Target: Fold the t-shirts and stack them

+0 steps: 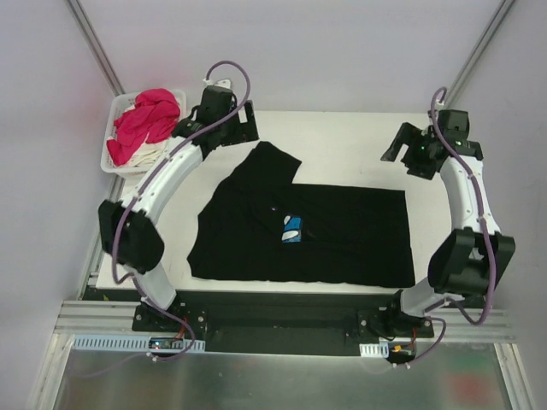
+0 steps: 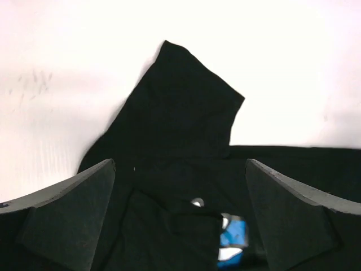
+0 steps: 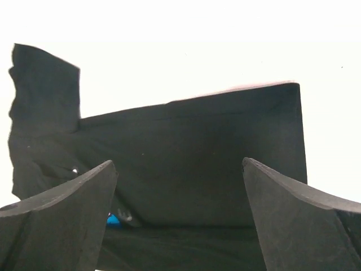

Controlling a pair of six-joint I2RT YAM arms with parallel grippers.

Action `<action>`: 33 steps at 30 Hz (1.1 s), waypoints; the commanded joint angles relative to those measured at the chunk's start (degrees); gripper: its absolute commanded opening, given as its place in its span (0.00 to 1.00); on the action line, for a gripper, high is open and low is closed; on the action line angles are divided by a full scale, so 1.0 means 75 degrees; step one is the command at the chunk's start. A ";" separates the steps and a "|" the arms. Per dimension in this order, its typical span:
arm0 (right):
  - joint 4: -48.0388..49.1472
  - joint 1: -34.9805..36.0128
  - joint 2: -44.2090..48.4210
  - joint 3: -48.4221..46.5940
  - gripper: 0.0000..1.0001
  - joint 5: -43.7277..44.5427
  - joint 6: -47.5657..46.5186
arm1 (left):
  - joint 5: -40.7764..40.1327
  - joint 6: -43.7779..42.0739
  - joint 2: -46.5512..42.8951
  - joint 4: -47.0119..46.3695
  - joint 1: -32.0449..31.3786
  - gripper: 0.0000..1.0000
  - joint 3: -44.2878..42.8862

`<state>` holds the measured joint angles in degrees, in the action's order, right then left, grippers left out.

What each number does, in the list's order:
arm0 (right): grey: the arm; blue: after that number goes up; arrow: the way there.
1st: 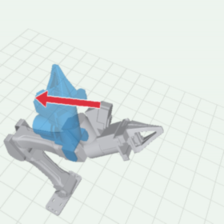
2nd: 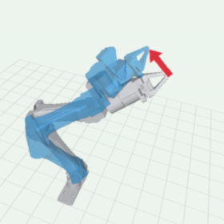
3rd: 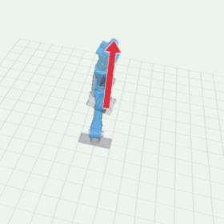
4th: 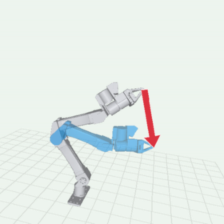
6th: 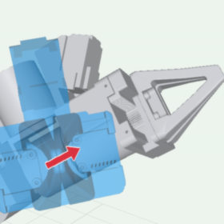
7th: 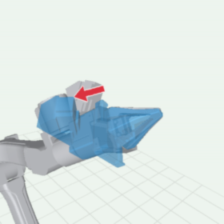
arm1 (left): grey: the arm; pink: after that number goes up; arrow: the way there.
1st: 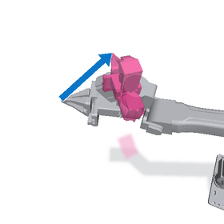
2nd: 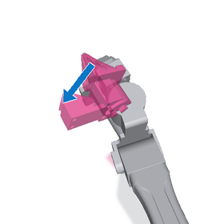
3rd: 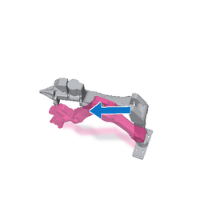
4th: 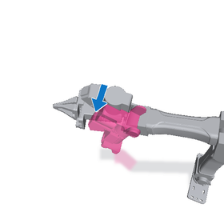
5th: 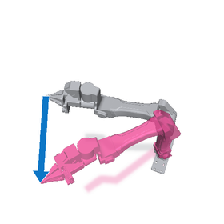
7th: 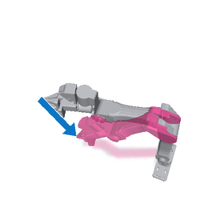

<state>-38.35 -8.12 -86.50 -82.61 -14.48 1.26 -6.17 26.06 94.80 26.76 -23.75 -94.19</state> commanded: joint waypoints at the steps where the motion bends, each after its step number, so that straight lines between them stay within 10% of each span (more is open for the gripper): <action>1: 0.0366 -0.0066 -0.0956 -0.0247 0.96 -0.0319 -0.0578 | 0.1023 -0.1599 0.1511 -0.0110 0.0236 0.99 -0.0986; 16: 0.1257 -0.0417 -0.3162 -0.0868 0.96 -0.0869 -0.0191 | 0.1562 -0.0922 0.5696 -0.1353 0.0776 0.84 -0.4245; 33: 0.1176 -0.0675 -0.3725 -0.1255 0.96 -0.1163 0.0032 | 0.1995 0.0613 0.7176 -0.2502 0.0928 0.72 -0.5066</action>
<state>-29.19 -12.47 -114.32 -89.47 -22.00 0.91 8.49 26.44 148.53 10.83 -17.15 -130.06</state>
